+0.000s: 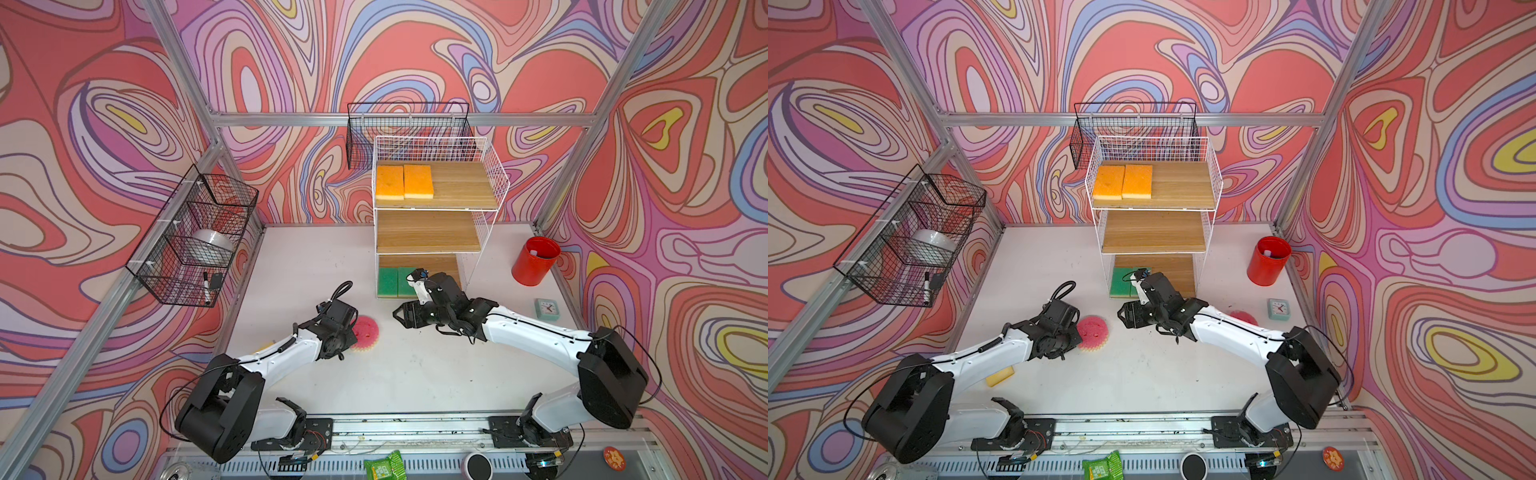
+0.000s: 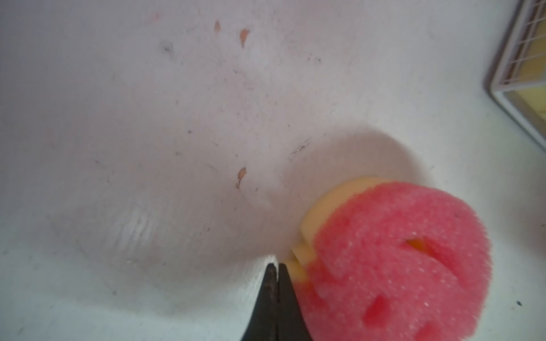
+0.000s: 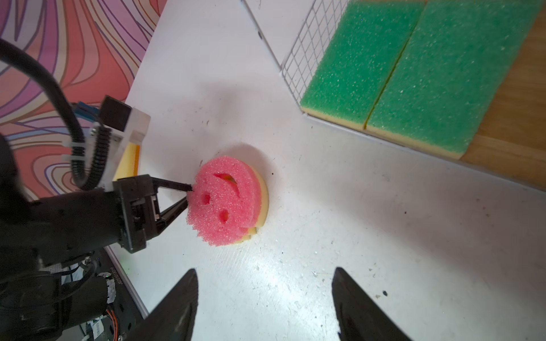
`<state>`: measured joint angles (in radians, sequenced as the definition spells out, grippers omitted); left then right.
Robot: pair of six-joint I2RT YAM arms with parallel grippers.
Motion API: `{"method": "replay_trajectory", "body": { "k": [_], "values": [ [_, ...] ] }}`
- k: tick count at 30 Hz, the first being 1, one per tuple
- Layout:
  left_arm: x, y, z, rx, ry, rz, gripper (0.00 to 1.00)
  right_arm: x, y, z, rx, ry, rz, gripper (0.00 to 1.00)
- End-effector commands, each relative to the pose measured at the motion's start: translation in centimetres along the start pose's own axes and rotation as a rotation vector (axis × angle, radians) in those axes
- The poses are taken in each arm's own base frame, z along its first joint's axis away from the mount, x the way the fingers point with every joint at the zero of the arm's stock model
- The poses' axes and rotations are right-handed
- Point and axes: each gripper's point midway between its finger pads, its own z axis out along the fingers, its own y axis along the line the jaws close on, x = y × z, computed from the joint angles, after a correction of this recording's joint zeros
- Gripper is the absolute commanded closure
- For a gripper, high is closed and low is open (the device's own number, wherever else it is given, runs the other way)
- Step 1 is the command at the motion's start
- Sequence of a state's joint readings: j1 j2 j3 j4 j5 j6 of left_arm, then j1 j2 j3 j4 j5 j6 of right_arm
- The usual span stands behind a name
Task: Arrange cleaning sponges on a shelf
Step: Move the cleaning sponge to the center of the table.
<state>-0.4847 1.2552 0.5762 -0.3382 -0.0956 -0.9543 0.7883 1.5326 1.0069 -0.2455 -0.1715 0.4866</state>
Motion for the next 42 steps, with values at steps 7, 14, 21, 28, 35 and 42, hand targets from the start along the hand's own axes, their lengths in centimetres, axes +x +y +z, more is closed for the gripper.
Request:
{"method": "replay_trajectory", "body": {
  "k": [7,14,21,28,35,42],
  "values": [
    [-2.4,1.2,-6.5,0.04,-0.171,0.074,0.44,1.5,1.0,3.8,0.156,0.142,-0.077,0.23],
    [-2.5,2.3,-8.6,0.064,-0.222,0.1,0.26,2.3,2.2,6.4,0.222,0.214,-0.104,0.23],
    [-1.8,2.4,-8.7,0.115,-0.226,0.112,0.26,3.3,1.9,8.3,0.307,0.251,-0.082,0.3],
    [-0.7,2.8,-7.7,0.131,-0.204,0.124,0.26,4.4,1.4,9.3,0.362,0.277,-0.069,0.35],
    [-0.2,3.1,-7.0,0.139,-0.197,0.115,0.27,3.3,1.4,9.4,0.385,0.268,-0.118,0.38],
    [-0.2,3.7,-7.5,0.138,-0.215,0.109,0.27,4.7,1.7,10.5,0.348,0.329,-0.122,0.38]
  ]
}}
